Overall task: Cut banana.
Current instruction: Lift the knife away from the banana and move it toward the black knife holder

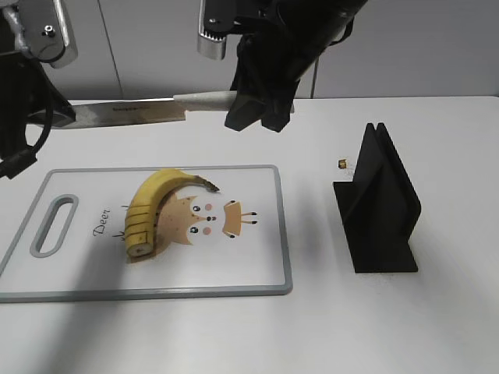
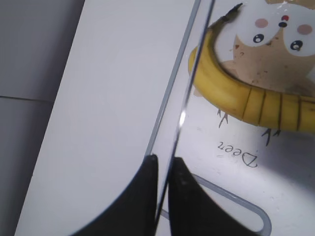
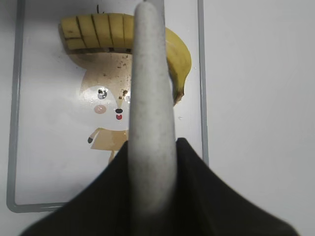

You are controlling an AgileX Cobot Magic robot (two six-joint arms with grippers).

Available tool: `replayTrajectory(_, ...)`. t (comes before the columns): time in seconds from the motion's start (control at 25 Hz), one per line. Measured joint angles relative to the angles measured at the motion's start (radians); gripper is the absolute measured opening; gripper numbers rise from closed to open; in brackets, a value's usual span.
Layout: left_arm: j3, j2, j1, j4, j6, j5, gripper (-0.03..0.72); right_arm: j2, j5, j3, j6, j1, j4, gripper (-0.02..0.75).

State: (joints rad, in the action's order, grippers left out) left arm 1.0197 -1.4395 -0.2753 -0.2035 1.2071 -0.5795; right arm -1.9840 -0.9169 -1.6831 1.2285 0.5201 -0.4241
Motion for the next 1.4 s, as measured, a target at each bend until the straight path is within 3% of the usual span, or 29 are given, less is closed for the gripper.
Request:
replayTrajectory(0.12, 0.0, 0.0, 0.0, -0.001, -0.01, 0.008, 0.097, 0.0, -0.006, 0.0, -0.006, 0.001, -0.001, 0.172)
replayTrajectory(0.32, 0.0, 0.005, 0.008, -0.005, -0.038, 0.047, 0.434, 0.0, -0.02, 0.001, -0.038, -0.001, 0.009, 0.163)
replayTrajectory(0.4, 0.0, 0.007, 0.008, -0.005, -0.041, 0.054, 0.545, 0.0, -0.02, 0.001, -0.041, -0.004, 0.01, 0.163)
replayTrajectory(0.48, 0.0, 0.008, 0.008, -0.006, -0.041, 0.057, 0.603, 0.0, -0.02, 0.001, -0.045, -0.004, 0.01, 0.163)
replayTrajectory(0.68, 0.0, 0.05, 0.008, -0.006, -0.047, 0.058, 0.626, 0.004, -0.023, 0.001, -0.102, -0.004, 0.012, 0.163)
replayTrajectory(0.8, 0.0, 0.099, 0.009, -0.007, -0.113, 0.061, 0.626, 0.025, -0.024, 0.001, -0.133, -0.004, 0.019, 0.163)
replayTrajectory(1.04, 0.009, 0.178, 0.045, 0.006, -0.412, 0.044, 0.626, 0.078, -0.026, 0.001, -0.323, -0.004, 0.056, 0.163)
replayTrajectory(1.4, 0.237, 0.181, 0.239, 0.036, -0.823, -0.349, 0.613, 0.151, -0.096, -0.006, -0.765, -0.006, 0.214, 0.163)
